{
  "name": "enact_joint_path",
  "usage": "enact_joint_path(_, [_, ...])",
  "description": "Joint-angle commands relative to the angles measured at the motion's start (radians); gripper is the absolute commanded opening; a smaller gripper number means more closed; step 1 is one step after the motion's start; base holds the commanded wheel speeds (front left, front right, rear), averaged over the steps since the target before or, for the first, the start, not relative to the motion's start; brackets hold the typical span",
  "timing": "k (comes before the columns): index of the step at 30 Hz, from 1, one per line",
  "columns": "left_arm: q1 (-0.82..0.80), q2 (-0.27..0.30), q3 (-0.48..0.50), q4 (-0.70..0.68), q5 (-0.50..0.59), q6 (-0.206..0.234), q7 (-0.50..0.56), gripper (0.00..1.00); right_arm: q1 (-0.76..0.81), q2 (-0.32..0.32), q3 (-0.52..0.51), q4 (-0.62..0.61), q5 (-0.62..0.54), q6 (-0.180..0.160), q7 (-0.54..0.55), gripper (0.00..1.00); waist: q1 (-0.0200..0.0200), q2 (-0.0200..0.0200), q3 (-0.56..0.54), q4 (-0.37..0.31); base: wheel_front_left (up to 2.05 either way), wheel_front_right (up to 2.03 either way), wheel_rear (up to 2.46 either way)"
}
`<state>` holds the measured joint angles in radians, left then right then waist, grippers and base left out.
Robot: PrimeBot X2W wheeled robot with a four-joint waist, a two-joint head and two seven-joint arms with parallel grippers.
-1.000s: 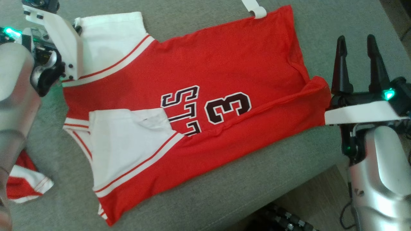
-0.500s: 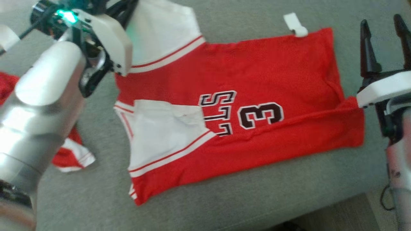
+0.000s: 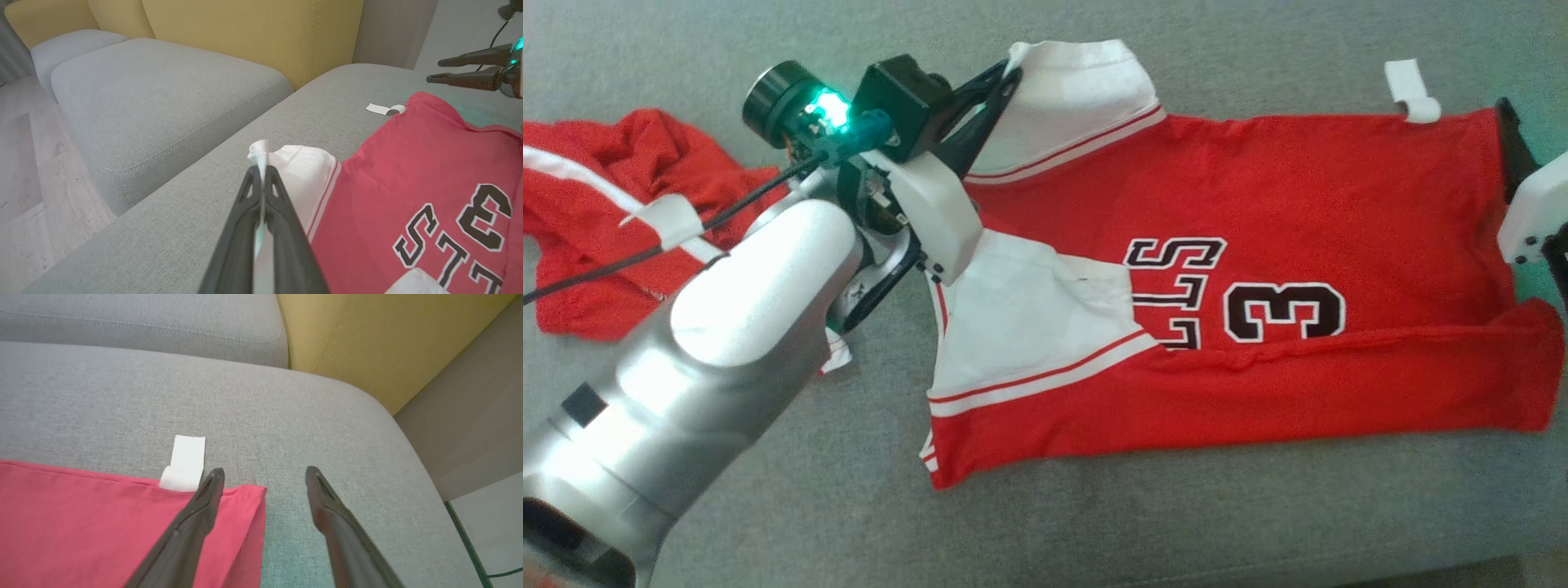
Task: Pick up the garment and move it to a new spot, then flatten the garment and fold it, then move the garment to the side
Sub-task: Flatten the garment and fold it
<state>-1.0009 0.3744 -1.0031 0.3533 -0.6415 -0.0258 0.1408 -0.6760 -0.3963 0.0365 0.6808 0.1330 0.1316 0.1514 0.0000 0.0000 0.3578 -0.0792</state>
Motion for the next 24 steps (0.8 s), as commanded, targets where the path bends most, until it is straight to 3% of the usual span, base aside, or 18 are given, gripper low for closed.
enact_joint_path(1, [-0.041,0.03,0.035,-0.045,0.009,0.01,0.005,0.0,-0.03,-0.028,0.006,0.001,-0.006,-0.001,0.003,1.0,0.0,0.0,0.02,0.016,0.0,0.0,0.0])
enact_joint_path(8, [-0.049,0.036,0.03,-0.113,0.013,0.027,0.027,0.0,-0.098,-0.052,0.004,0.158,-0.008,-0.001,0.001,1.0,0.0,0.0,0.057,0.044,0.0,0.0,0.0])
enact_joint_path(17, [-0.065,0.039,0.032,-0.141,0.01,0.038,0.043,0.0,-0.144,-0.07,0.074,0.296,-0.01,-0.001,-0.008,1.0,0.0,0.0,0.081,0.054,0.0,0.0,0.0])
enact_joint_path(18, [-0.066,0.042,0.034,-0.141,0.009,0.04,0.043,0.0,-0.15,-0.071,0.081,0.305,-0.007,-0.001,-0.013,0.76,0.0,0.0,0.081,0.053,0.0,0.0,0.0])
enact_joint_path(19, [-0.067,0.045,0.035,-0.139,0.009,0.042,0.042,0.0,-0.156,-0.072,0.089,0.314,-0.007,-0.001,-0.019,0.0,0.0,0.0,0.082,0.052,0.0,0.0,0.0])
enact_joint_path(24, [-0.068,0.064,0.054,-0.113,0.004,0.059,0.032,0.0,-0.203,-0.085,0.098,0.331,0.016,-0.001,-0.09,0.0,0.0,0.0,0.077,0.038,0.0,0.0,0.0])
